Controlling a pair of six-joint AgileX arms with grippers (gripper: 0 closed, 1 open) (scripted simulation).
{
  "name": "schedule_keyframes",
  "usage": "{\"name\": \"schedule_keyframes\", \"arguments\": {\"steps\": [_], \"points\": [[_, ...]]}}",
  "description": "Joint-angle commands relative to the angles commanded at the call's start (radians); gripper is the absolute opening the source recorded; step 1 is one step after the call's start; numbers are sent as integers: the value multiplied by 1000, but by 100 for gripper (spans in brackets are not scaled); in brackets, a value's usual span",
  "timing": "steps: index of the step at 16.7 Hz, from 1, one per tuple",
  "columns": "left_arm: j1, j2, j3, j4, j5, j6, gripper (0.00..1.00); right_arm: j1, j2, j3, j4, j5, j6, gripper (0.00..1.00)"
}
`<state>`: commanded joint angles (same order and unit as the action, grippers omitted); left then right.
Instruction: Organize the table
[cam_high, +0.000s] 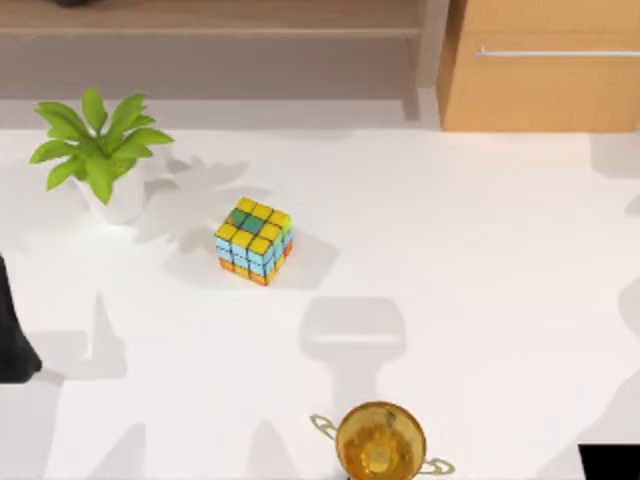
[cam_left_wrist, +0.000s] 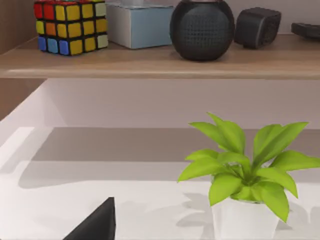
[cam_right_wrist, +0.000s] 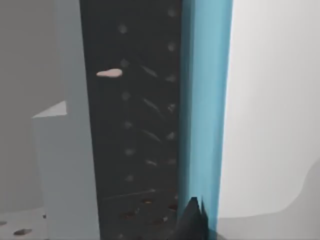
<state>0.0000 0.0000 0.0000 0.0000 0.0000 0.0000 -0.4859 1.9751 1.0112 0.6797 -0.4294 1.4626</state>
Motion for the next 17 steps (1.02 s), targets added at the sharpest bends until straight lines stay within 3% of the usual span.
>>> {"name": "schedule_keyframes", "arguments": {"steps": [1,14,17], "points": [[0,0,0,0,0,0,100,0,0,0,0,0,0,0],[0,0,0,0,0,0,100,0,0,0,0,0,0,98],[0,0,0,0,0,0,100,0,0,0,0,0,0,100]]}}
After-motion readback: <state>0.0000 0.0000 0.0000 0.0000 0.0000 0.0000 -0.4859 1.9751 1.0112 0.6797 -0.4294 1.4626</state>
